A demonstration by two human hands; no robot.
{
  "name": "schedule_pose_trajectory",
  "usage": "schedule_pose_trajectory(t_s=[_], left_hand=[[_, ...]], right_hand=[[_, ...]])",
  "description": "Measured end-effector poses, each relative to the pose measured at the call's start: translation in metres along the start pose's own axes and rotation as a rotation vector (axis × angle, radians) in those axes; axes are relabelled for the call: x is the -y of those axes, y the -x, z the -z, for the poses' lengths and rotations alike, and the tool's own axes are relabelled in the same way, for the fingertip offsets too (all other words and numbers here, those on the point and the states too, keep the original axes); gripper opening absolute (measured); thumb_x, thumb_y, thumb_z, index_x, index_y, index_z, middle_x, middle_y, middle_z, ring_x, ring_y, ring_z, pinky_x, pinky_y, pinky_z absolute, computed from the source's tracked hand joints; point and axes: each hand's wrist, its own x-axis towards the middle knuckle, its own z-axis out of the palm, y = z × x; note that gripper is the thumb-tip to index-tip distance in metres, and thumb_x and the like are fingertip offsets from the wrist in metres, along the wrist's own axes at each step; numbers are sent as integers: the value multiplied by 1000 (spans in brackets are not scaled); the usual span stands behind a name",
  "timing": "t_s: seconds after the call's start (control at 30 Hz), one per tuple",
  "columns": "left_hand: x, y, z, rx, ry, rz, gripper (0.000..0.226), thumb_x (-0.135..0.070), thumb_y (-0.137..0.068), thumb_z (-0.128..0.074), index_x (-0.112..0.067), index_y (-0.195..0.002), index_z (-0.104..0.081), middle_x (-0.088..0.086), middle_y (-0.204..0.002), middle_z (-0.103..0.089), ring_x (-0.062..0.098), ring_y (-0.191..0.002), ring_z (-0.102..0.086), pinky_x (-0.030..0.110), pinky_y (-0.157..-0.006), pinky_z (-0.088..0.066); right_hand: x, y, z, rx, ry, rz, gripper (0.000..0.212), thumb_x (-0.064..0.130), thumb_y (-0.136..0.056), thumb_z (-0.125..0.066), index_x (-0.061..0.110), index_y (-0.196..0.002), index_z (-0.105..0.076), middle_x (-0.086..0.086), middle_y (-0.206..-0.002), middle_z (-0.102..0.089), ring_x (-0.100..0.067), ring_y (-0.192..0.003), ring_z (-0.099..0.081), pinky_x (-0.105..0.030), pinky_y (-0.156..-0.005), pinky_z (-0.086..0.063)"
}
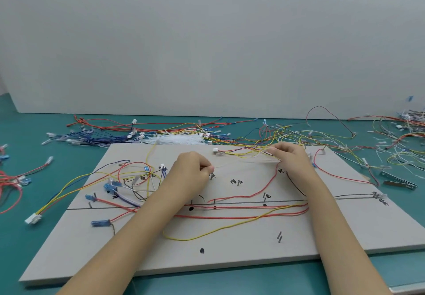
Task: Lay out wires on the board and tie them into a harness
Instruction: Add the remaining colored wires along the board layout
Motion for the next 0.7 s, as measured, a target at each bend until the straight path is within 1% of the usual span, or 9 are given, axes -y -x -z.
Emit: schedule_pose_trajectory(t_s=[0.07,0.13,0.2,0.3,0.4,0.5,0.6,0.67,0.7], left_hand=[[-3,3,-5,41,-149,-65,24,-17,-93,-56,-20,-77,-74,11,-86,-64,28,-87,-59,32,-72,-46],[-5,4,-11,68,-258,-142,25,-14,-94,-50,-15,-86,-75,10,-87,-55,29,-91,-56,35,-73,-46],[-5,8,-15,104,-268,-188,27,-15,-95,-48,-19,-102,-74,4,-89,-49,26,-95,-54,33,-76,-45],[-6,9,-15,118,-225,-181,22,-22,-98,-50,-21,-102,-72,-2,-89,-44,22,-95,-54,32,-79,-43],[-6,6,-5,77,-12,-111,17,-21,-94,-55,-24,-86,-70,-4,-89,-48,10,-84,-51,31,-77,-41],[-8,6,14,58,342,-39,22,-7,-90,-59,-19,-73,-66,-6,-87,-60,0,-73,-51,25,-71,-35],[-8,9,40,90,627,-15,11,-11,-76,-61,-15,-66,-64,-9,-72,-67,3,-71,-54,23,-62,-36],[-5,13,61,170,698,-9,11,-15,-67,-57,-18,-60,-66,-8,-70,-66,10,-73,-51,24,-61,-35],[-2,15,71,241,668,-17,13,-15,-65,-58,-19,-58,-67,-7,-71,-65,11,-73,-51,25,-62,-35]], right_hand=[[0,-2,-1,-5,-41,-44,13,14,-92,-63,4,-93,-70,-4,-86,-66,-13,-81,-55,-23,-67,-40],[0,-3,-1,-8,-71,-64,11,13,-92,-62,5,-90,-69,-2,-82,-65,-12,-79,-54,-22,-66,-39],[0,-3,-1,-22,-60,-61,11,14,-92,-62,7,-87,-69,-2,-80,-65,-11,-77,-55,-22,-68,-40],[-4,-2,-1,-85,55,-40,9,16,-91,-64,10,-86,-69,0,-81,-66,-12,-77,-56,-25,-68,-41],[-8,-3,-1,-141,262,-32,8,17,-88,-64,16,-82,-70,7,-75,-66,-9,-72,-55,-24,-63,-41],[-9,-3,-2,-199,281,-21,9,14,-85,-65,15,-78,-71,6,-73,-66,-11,-72,-58,-24,-62,-41],[-8,-4,0,-273,297,-12,16,11,-83,-65,18,-70,-68,9,-67,-63,-15,-70,-59,-23,-60,-38],[-8,-4,2,-313,351,17,21,8,-81,-63,18,-64,-68,8,-65,-62,-17,-72,-57,-23,-61,-36],[-8,-5,2,-325,388,22,17,8,-82,-63,14,-69,-72,5,-70,-64,-18,-77,-58,-24,-64,-37]])
